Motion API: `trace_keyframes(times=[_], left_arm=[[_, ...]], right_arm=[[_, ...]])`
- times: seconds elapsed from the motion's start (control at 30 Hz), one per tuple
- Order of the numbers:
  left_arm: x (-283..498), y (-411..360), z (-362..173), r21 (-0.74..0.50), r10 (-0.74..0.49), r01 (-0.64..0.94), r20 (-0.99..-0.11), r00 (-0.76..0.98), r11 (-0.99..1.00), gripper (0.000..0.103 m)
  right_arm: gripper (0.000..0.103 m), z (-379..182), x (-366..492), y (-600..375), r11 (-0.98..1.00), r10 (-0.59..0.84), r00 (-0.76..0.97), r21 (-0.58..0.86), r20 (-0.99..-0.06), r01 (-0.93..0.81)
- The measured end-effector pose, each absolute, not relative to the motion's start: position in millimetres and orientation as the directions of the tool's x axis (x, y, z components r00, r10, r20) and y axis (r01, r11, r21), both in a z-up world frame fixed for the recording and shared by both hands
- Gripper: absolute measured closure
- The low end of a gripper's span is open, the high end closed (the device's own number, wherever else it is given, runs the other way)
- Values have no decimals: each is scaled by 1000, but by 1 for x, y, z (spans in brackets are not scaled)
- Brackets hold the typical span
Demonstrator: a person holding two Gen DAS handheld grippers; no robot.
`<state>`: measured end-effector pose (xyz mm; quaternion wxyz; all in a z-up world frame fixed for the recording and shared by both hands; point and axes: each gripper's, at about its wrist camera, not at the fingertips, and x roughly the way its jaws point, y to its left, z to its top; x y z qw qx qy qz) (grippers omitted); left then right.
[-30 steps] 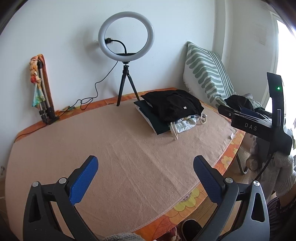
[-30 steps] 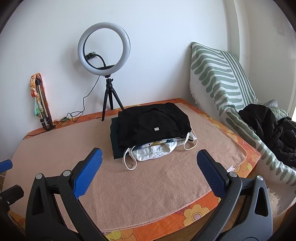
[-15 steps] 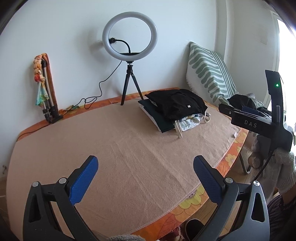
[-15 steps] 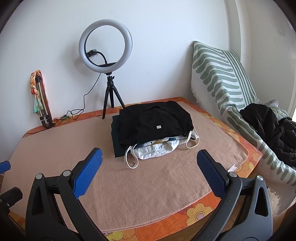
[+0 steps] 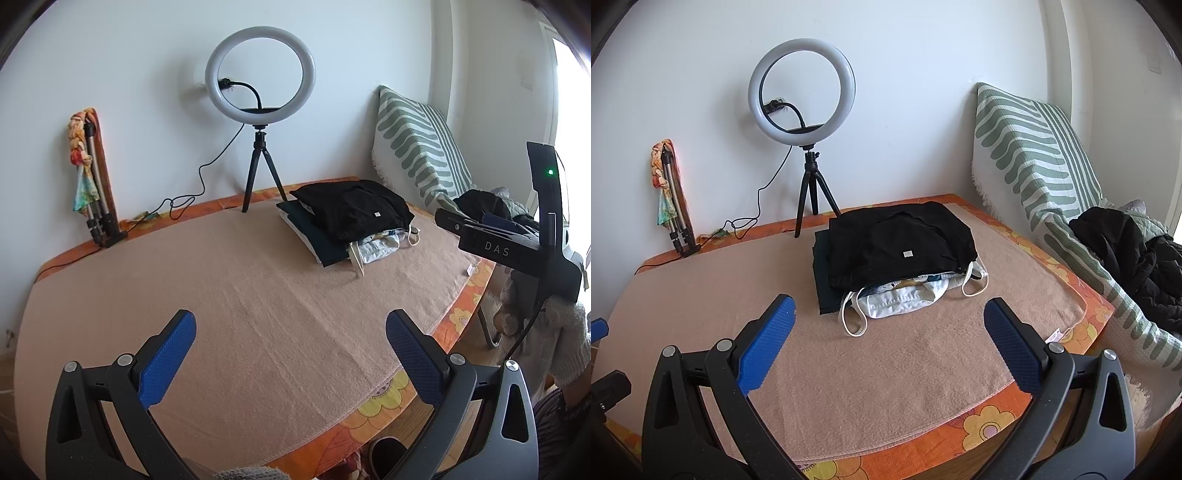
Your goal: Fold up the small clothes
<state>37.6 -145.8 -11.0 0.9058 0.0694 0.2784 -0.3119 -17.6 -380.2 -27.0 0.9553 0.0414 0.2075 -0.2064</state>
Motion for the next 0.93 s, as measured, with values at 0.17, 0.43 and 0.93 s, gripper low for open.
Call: trace_keyframes(times=[0.17, 0.43, 0.93], left_arm=[[36, -145, -10, -48, -529, 605, -543, 652, 795, 1], [38, -144, -10, -49, -528, 603, -544, 652, 796, 1], [38, -137, -10, -76, -538, 598, -538, 649, 798, 1]], right_arm=[[0, -27, -18, -380, 912, -377, 829, -8, -412, 411], [0, -26, -17, -381, 912, -377, 829, -9, -412, 411], [0, -26, -18, -378, 911, -379, 828, -9, -414, 412]])
